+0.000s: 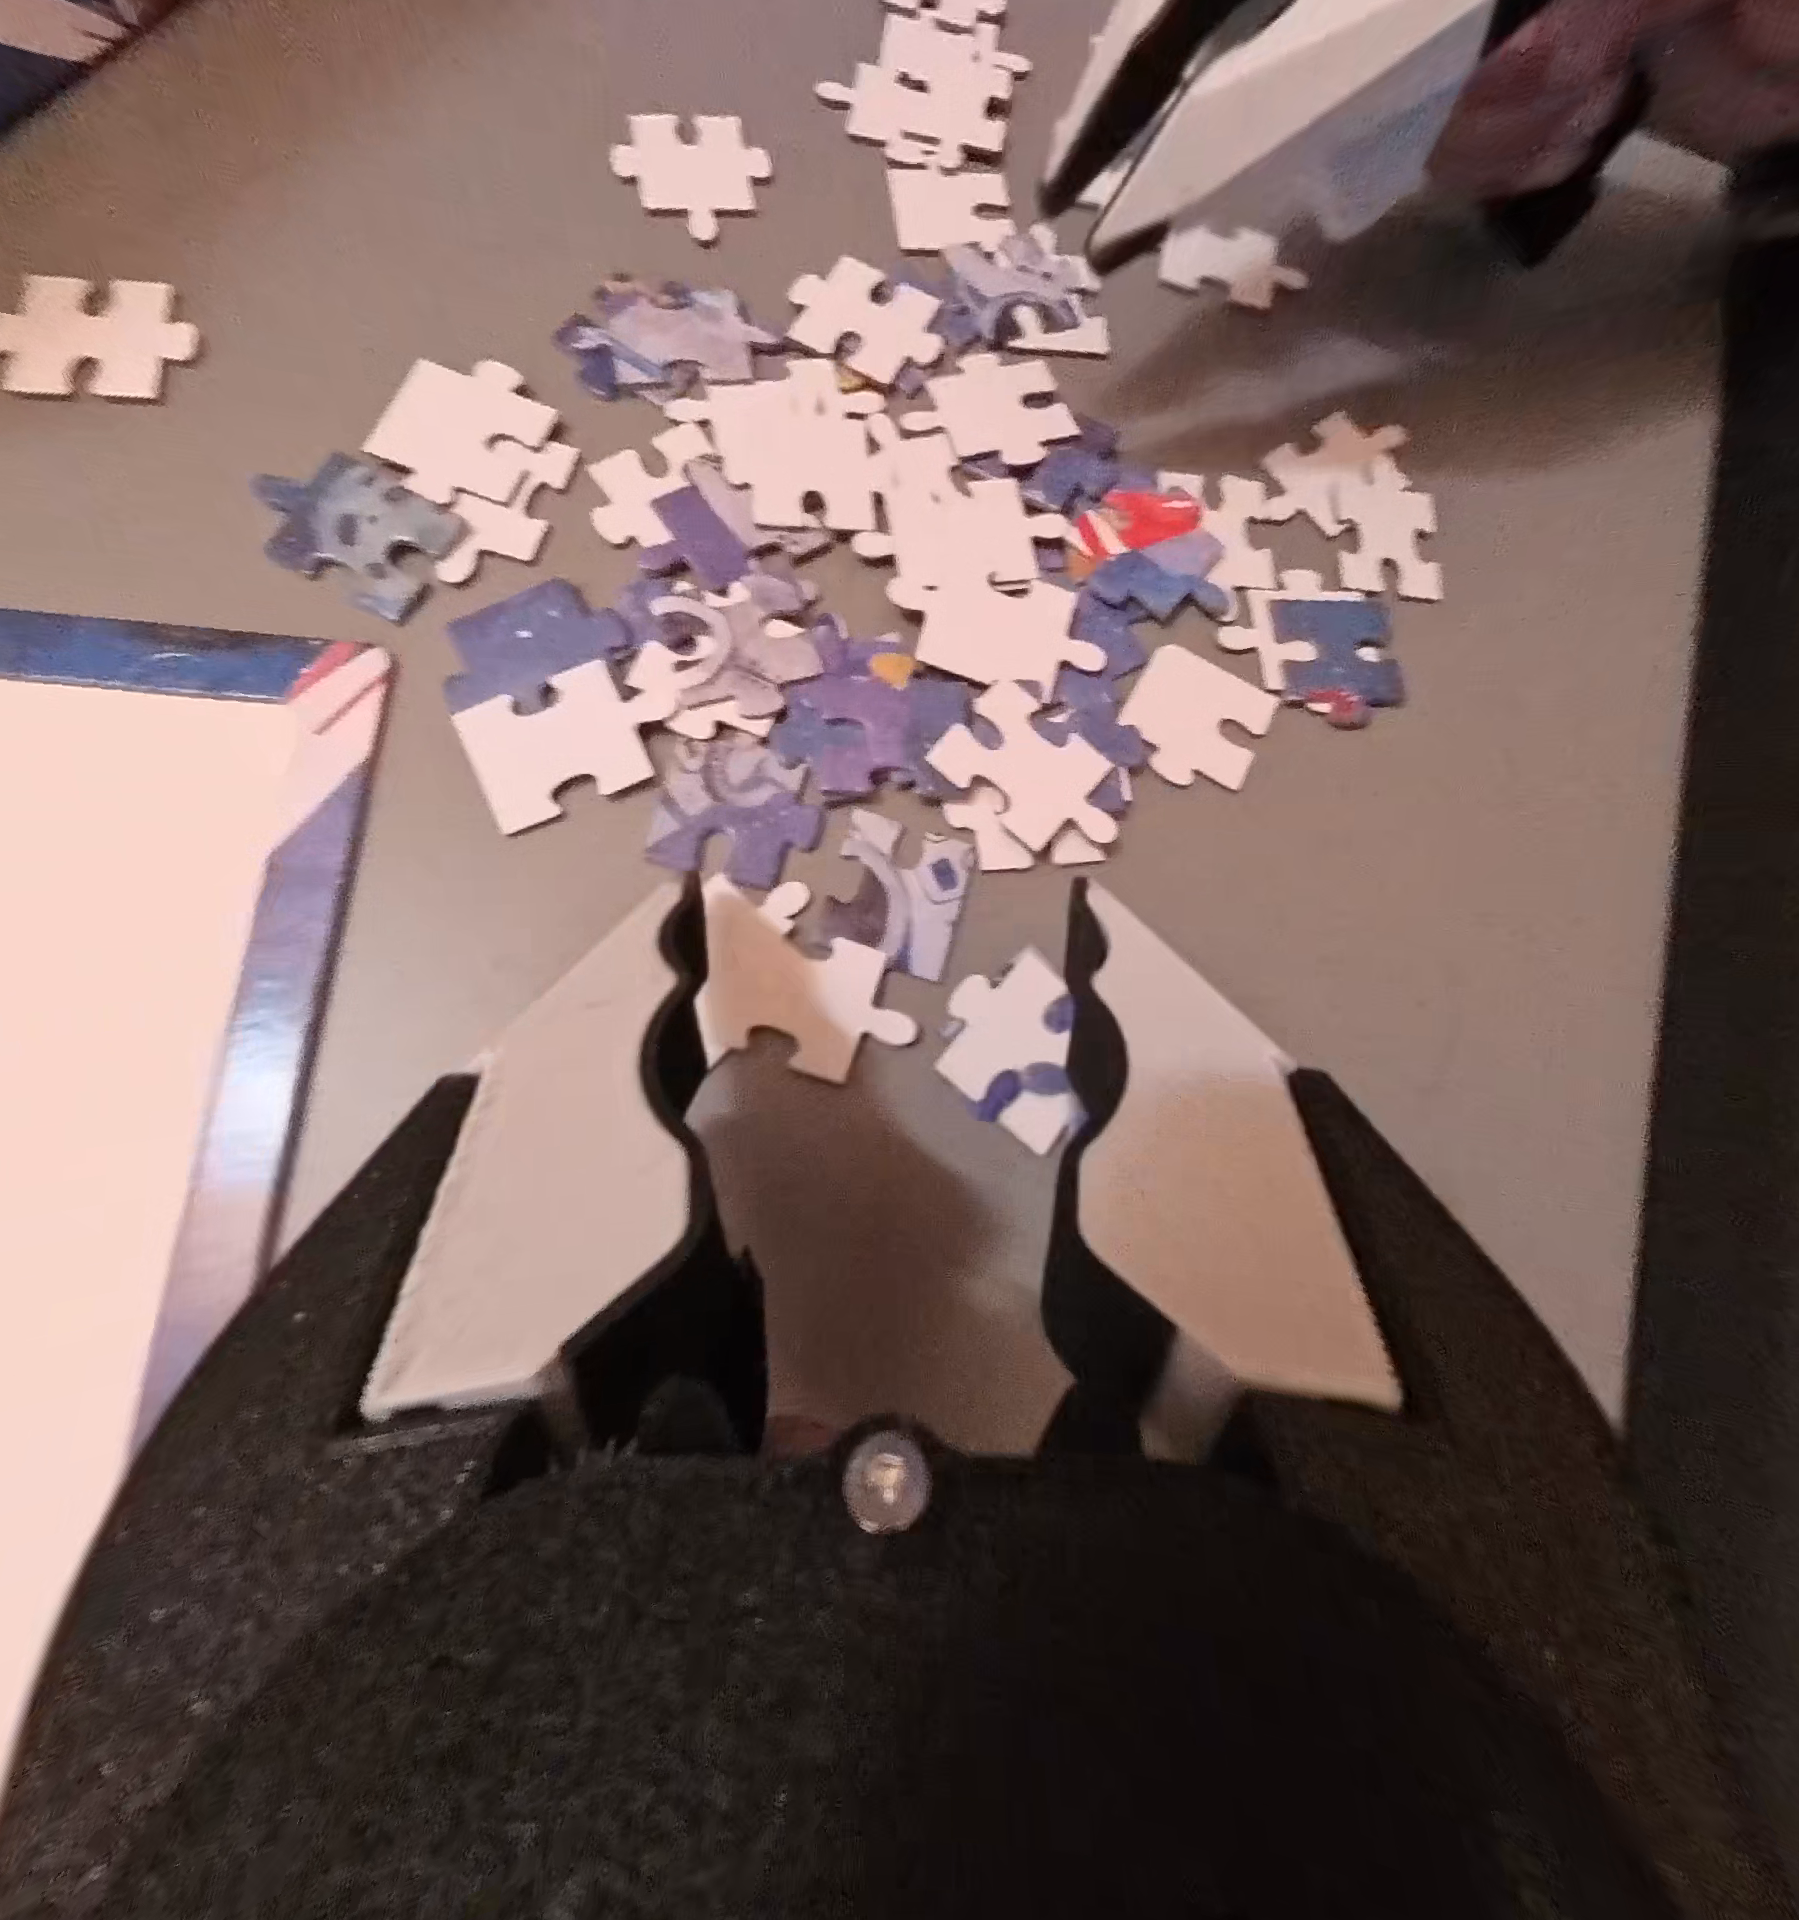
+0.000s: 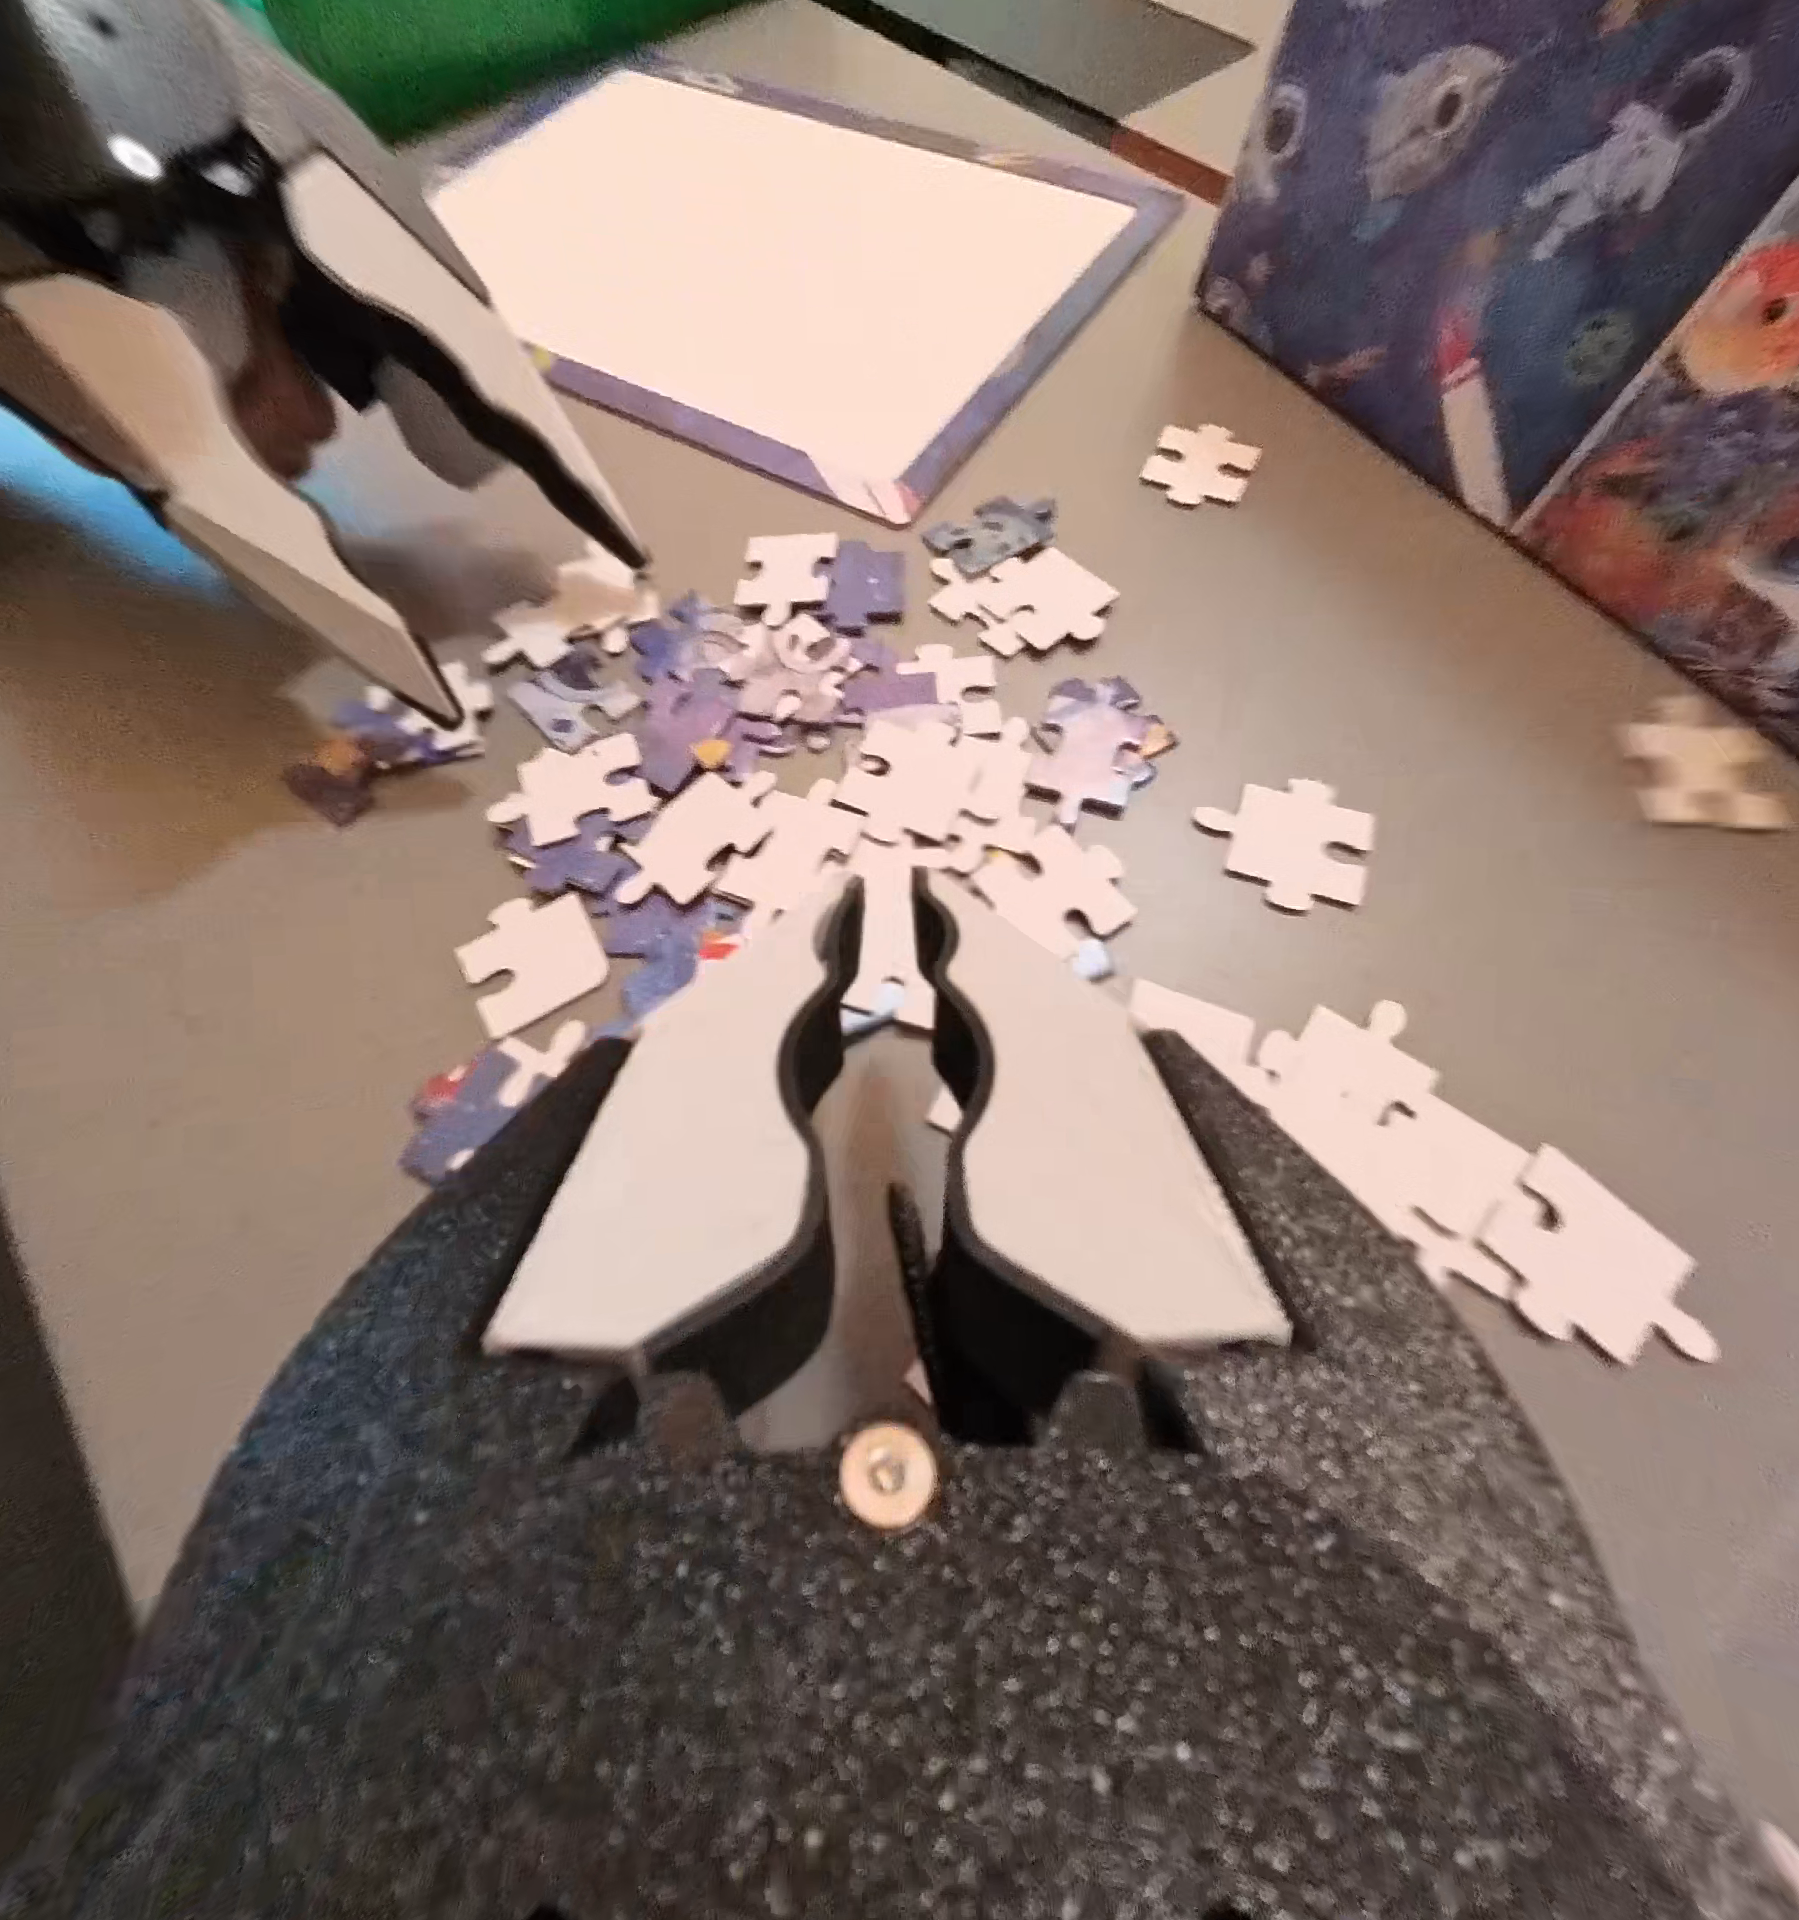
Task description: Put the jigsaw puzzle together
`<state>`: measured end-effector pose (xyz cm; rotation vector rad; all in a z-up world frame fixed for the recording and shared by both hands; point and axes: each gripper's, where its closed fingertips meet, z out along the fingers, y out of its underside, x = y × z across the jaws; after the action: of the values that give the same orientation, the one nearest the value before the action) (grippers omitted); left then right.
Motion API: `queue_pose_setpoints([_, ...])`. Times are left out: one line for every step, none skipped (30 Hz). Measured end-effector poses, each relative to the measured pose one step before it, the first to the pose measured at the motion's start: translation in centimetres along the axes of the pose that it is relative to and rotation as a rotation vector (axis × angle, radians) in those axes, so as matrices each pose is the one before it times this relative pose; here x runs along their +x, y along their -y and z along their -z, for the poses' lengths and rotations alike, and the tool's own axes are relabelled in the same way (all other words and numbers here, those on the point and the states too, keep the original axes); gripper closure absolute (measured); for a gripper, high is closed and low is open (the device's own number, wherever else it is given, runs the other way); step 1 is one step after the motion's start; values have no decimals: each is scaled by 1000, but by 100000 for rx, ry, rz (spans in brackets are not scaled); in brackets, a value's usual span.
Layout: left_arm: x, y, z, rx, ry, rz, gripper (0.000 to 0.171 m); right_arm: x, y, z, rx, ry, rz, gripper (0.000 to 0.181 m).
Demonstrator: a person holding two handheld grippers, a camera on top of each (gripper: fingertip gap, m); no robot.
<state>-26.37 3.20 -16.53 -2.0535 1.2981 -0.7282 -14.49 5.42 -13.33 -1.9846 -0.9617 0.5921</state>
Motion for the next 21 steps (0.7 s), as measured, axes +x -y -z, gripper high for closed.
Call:
queue_pose_setpoints([766,34,-223,106,-4418,1502,100,-909,-183,-455,-1258,4731,-1706,163])
queue_pose_setpoints([384,-17,-502,-511,-1747,1034,95,-870,-354,-671,-2663,3904,-397,147])
queue_pose_setpoints([87,235,-558,416,1280,-1107,90,-961,-213,-695,-2233,3644,659,124])
queue_pose_setpoints([-167,276,-576,-484,3613,-2486,80,-281,-242,-632,-2986,-551,1853,107])
queue_pose_setpoints([-100,84,-618,-2718,3311,-3109,72,455,-311,-449,-3266,-4491,2933,97])
queue_pose_setpoints([-208,126,-641,-3242,3595,-4234,68,580,-348,-308,-2936,-4184,3210,85])
queue_pose_setpoints([-111,419,-481,-1638,1667,-2583,64,789,-303,-153,-1968,-4058,1633,73])
queue_pose_setpoints([69,383,-467,-1717,-749,385,64,602,-423,-309,-2131,-2556,-381,64])
queue_pose_setpoints([51,352,-429,-854,-591,-229,62,204,-847,-354,-4278,756,-1012,58])
queue_pose_setpoints([81,254,-261,-683,-707,-1159,62,-158,-397,-78,-773,3918,-3438,62])
queue_pose_setpoints([75,169,-123,-563,-542,-571,65,35,-143,219,1184,1815,1458,64])
queue_pose_setpoints([174,145,-55,117,-851,-905,68,-11,-149,109,536,272,1655,64])
queue_pose_setpoints([265,131,-10,799,-850,-867,75,-68,-67,107,19,-33,190,66])
queue_pose_setpoints([377,122,52,1102,-934,-958,84,-142,9,48,-354,318,715,70])
queue_pose_setpoints([423,92,54,879,-862,-942,93,-256,79,23,-322,1073,1319,77])
queue_pose_setpoints([308,73,-7,429,-437,-920,101,-437,102,39,-152,2099,2078,88])
queue_pose_setpoints([185,59,4,358,102,-518,107,-529,144,-18,259,2243,2176,98])
queue_pose_setpoints([83,125,24,766,343,-203,120,-441,199,-61,629,1659,1596,108])
queue_pose_setpoints([-23,39,-26,175,-118,-56,120,-296,98,-51,87,1630,811,115])
queue_pose_setpoints([-35,11,6,37,-355,-164,120,-50,57,-14,219,561,533,120])
queue_pose_setpoints([-59,11,-3,-116,-239,-392,120,-65,52,12,289,1015,546,127])
